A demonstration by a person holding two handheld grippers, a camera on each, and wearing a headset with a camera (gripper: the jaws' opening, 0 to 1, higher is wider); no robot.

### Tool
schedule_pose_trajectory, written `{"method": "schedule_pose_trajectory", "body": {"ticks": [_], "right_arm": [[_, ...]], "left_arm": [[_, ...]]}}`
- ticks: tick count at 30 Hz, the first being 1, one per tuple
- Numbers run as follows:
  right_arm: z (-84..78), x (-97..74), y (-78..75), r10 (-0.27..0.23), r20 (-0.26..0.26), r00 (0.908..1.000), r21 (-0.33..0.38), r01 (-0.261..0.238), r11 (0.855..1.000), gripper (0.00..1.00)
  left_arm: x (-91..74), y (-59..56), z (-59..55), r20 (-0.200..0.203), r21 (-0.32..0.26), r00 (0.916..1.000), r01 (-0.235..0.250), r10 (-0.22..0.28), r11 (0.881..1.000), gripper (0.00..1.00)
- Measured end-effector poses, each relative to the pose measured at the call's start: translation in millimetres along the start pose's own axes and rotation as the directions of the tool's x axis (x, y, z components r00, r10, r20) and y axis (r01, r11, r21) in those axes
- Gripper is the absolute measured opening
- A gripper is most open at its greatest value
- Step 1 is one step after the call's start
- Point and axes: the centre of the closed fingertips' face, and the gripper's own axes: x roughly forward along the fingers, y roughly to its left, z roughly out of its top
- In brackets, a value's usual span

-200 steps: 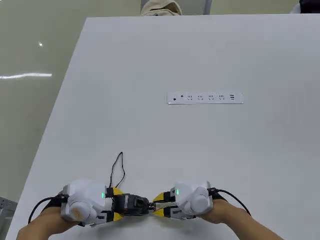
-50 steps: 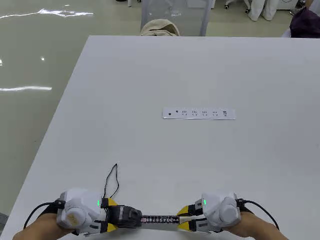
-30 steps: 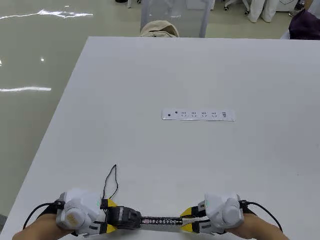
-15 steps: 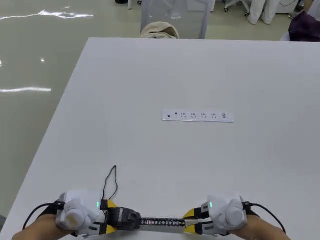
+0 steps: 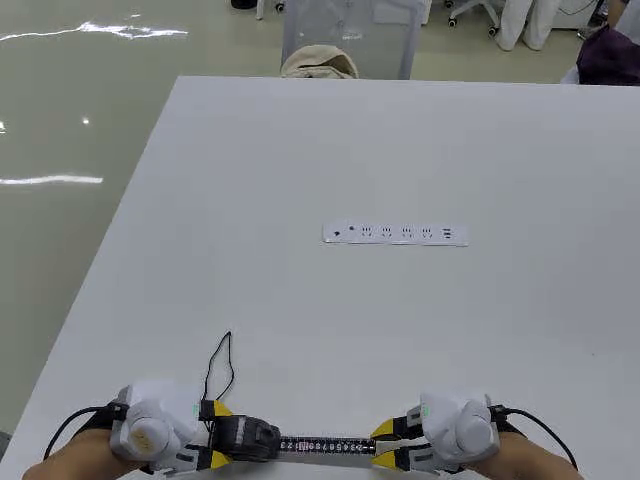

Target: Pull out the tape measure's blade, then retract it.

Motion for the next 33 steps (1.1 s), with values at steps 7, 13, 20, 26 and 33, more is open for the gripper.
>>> {"method": "schedule_pose_trajectory", "body": {"ticks": [7,13,20,26,33], "right_arm": [[-3.4,-3.4,0.3,0.000,-0.004,1.0000,0.003,0.000,1.000,0.10],[-6.8,-5.7,0.4,0.000,-0.006,1.0000,0.005,0.000,1.000,0.10],[-10.1,-9.0,0.6,-0.003,-0.012,0.9999,0.008,0.003,1.000,0.10],[-12.1,-11.0,0.1,-0.003,-0.015,0.9999,0.009,0.003,1.000,0.10],[-14.4,-12.9,-0.3,-0.005,-0.019,0.9998,0.010,0.005,1.000,0.10]], "left_arm": [[0.6,-0.1,0.4,0.000,-0.001,1.0000,0.001,-0.001,1.000,0.26],[1.0,-0.3,0.5,0.002,-0.002,1.0000,0.000,0.000,1.000,0.26],[1.4,-0.3,0.3,0.003,-0.001,1.0000,0.002,-0.002,1.000,0.26],[1.5,-0.2,0.2,0.003,-0.001,1.0000,0.002,-0.002,1.000,0.26],[1.1,-0.5,1.3,0.002,0.000,1.0000,0.003,-0.003,1.000,0.26]]}}
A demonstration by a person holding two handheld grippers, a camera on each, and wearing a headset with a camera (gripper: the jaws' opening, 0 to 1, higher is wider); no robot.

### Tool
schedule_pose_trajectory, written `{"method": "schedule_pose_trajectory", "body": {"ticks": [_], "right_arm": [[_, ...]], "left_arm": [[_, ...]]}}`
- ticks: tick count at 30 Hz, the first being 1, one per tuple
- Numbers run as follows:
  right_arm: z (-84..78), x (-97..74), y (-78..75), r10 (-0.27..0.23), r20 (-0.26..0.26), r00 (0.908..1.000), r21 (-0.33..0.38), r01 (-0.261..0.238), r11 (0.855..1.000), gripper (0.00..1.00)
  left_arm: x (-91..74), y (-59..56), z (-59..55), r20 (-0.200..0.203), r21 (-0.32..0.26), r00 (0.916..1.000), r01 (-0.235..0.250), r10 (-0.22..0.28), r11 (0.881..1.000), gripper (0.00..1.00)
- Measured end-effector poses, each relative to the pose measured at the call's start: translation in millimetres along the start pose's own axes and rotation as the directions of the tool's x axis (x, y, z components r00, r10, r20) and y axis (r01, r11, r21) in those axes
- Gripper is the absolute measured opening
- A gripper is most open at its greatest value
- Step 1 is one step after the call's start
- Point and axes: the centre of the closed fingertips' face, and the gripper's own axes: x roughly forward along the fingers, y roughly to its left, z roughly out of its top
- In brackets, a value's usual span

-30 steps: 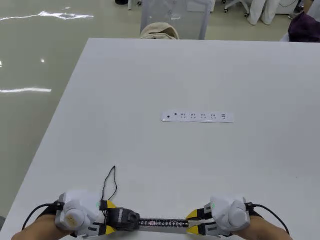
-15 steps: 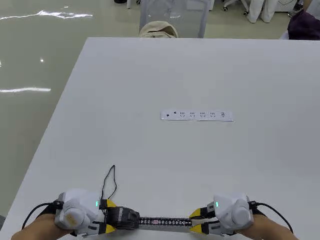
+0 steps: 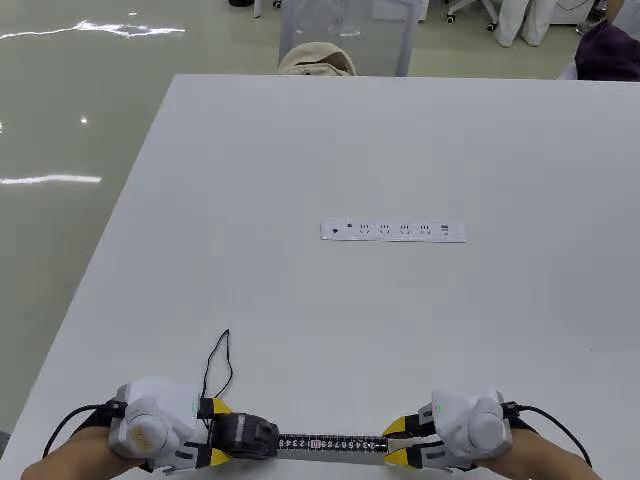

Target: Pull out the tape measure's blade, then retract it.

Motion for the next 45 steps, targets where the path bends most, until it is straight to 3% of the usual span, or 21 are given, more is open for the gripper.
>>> {"method": "schedule_pose_trajectory", "body": {"ticks": [45], "right_arm": [[-14.7,-16.6,1.0,-0.013,-0.010,0.9999,0.014,0.014,1.000,0.10]], "left_arm": [[0.2,0.3,0.1,-0.008,0.004,1.0000,0.002,-0.002,1.000,0.26]]}}
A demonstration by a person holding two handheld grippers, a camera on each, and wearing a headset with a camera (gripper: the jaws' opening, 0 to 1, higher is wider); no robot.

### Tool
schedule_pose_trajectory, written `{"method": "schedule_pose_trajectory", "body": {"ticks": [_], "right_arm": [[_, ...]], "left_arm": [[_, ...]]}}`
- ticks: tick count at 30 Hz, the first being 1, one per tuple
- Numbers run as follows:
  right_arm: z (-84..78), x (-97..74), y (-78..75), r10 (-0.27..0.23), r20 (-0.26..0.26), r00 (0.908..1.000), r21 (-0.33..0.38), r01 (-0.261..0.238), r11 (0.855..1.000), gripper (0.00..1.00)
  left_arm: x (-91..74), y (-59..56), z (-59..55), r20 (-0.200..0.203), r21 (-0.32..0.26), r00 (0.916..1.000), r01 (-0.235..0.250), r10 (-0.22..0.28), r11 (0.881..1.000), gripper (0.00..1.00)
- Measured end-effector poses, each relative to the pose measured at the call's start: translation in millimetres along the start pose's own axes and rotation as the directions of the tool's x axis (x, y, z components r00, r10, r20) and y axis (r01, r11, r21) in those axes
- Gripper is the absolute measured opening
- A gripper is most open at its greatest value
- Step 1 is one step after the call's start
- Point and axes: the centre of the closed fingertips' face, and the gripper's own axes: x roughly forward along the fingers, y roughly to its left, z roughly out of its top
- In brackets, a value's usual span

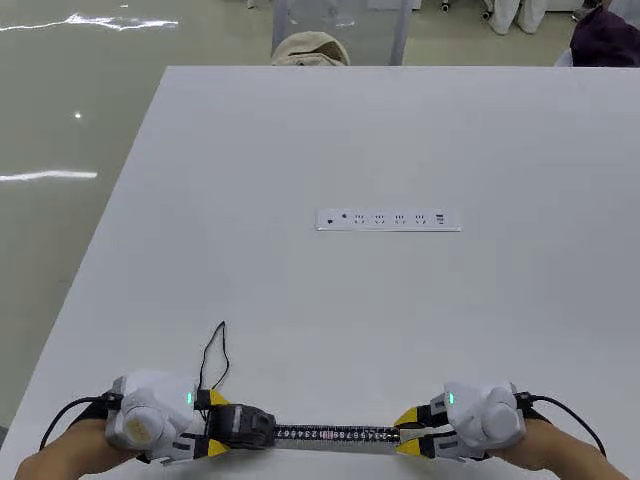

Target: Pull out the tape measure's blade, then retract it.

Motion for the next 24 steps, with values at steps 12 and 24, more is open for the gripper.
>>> {"method": "schedule_pose_trajectory", "body": {"ticks": [12,24], "right_arm": [[-6.6,-6.8,-2.2,-0.005,-0.015,0.9999,0.004,0.005,1.000,0.10],[-12.9,-12.9,-3.8,-0.011,-0.023,0.9997,0.011,0.011,1.000,0.10]], "left_arm": [[0.2,0.5,-1.3,0.000,-0.002,1.0000,0.002,-0.002,1.000,0.26],[0.4,0.0,-1.6,-0.001,-0.003,1.0000,0.003,-0.003,1.000,0.26]]}}
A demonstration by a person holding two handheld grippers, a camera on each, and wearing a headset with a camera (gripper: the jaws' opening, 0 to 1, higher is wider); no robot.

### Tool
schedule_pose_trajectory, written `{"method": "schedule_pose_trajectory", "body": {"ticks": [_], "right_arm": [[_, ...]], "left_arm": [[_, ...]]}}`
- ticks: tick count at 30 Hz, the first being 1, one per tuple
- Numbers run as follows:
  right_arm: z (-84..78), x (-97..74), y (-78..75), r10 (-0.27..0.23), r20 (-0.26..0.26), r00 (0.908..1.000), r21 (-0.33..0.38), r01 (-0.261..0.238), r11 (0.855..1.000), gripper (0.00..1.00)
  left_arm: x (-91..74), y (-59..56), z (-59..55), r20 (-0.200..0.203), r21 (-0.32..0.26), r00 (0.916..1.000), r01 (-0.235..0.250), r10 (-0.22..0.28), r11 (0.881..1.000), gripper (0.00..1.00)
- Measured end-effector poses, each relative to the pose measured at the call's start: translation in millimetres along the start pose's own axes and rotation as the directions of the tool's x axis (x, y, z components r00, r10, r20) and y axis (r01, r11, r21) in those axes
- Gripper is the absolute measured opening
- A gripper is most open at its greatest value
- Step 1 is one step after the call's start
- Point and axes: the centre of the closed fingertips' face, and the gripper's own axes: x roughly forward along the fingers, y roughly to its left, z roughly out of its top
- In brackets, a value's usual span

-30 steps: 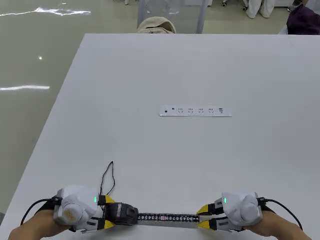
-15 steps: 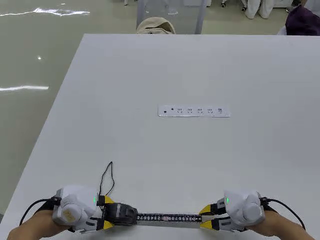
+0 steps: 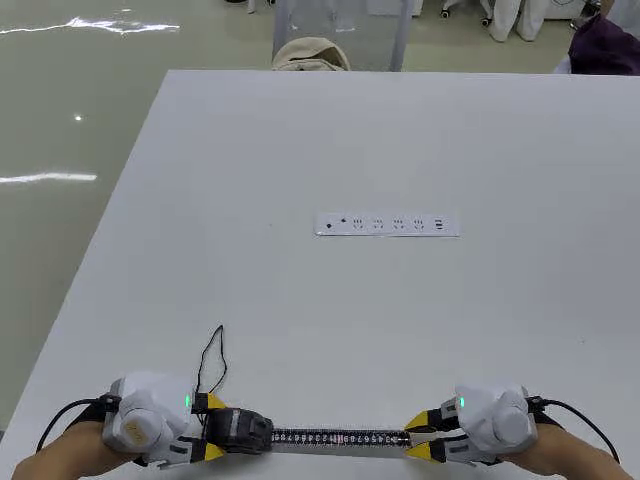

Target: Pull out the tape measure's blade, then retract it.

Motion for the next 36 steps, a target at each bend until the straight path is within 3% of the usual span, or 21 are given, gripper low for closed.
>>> {"method": "schedule_pose_trajectory", "body": {"ticks": [36], "right_arm": [[-4.4,-8.7,-3.0,-0.021,0.031,0.9993,0.037,0.020,0.999,0.10]], "left_arm": [[-0.3,0.0,-0.4,-0.009,0.005,1.0000,-0.003,0.003,1.000,0.26]]}}
